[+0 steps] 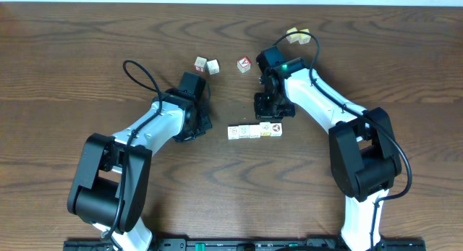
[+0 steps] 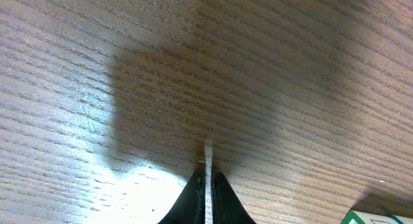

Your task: Lift 5 blocks

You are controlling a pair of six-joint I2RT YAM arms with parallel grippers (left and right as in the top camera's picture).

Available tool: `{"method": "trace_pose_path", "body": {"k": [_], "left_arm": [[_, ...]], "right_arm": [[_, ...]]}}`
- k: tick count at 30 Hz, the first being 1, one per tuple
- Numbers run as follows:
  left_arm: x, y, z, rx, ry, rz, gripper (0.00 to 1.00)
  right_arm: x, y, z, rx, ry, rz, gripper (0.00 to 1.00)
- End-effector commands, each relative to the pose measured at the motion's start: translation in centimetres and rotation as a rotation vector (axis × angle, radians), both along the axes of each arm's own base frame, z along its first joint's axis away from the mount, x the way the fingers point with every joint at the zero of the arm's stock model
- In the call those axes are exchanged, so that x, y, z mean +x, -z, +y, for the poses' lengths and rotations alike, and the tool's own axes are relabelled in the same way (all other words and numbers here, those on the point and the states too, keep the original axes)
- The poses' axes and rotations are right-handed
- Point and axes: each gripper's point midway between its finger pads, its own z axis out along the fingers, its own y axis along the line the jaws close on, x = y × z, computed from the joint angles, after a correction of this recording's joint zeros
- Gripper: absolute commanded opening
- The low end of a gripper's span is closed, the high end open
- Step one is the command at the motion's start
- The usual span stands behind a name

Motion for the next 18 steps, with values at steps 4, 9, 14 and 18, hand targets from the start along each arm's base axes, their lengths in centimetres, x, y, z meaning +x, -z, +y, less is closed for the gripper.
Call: {"method": "trace_pose_path", "body": {"k": [4, 9, 14, 18], "left_arm": [[-0.27, 0.09, 0.69, 0.030, -0.006, 0.004, 0.07], [-0.28, 0.09, 0.69, 0.030, -0.006, 0.004, 0.07], [-0.27, 0.09, 0.69, 0.030, -0.006, 0.004, 0.07], [-0.27, 0.09, 0.69, 0.030, -0.006, 0.004, 0.07]], "right_arm": [[-0.61, 0.65, -0.02, -0.009, 0.008, 0.028, 0.01], [-0.80, 0.60, 0.23, 0.005, 0.006, 0.038, 0.01], [-0.93, 0.58, 0.31, 0.011, 0.006, 0.044, 0.01], [-1.20, 0.59, 0.18, 0.006, 0.007, 0.055, 0.01]]}}
